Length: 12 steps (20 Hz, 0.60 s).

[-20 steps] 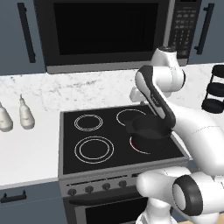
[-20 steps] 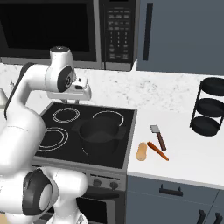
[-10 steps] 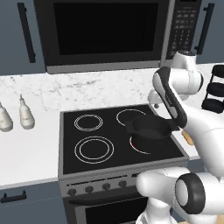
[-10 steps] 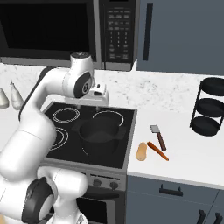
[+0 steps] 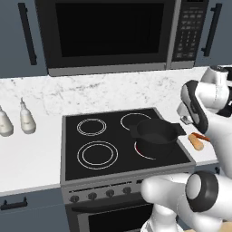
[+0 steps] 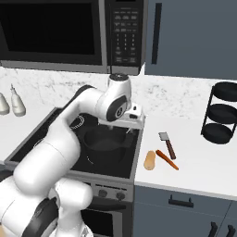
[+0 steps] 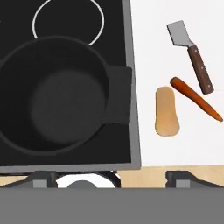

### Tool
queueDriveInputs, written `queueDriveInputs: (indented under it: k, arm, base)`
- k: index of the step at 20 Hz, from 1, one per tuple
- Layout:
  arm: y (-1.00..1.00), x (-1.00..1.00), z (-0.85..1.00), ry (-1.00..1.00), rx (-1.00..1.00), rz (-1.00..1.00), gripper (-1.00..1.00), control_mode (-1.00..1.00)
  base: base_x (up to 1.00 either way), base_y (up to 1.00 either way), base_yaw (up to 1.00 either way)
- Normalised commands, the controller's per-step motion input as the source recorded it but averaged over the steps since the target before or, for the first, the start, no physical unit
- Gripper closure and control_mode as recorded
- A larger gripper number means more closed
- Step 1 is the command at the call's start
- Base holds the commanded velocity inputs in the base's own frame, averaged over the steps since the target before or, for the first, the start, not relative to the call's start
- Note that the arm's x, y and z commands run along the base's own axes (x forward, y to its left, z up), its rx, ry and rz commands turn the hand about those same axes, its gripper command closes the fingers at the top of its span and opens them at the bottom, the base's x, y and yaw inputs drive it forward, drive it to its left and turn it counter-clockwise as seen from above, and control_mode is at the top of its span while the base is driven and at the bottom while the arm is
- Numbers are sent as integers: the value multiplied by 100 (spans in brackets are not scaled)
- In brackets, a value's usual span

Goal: Put the squash and carrot in the pot. Retrieve the spatula and lightly stir the vegetables in the pot.

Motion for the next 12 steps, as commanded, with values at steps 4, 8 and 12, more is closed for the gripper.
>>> queueDriveInputs:
  k: [4,8,12]
  arm:
    - [-100,-34,-53,0,0,-1,-100,-100]
    - [-78,-21,-51,0,0,0,-100,-100]
    - [-47,-2,-51,-3,0,0,-100,-100]
  base:
    - [0,0,0]
    - [0,0,0]
    - [0,0,0]
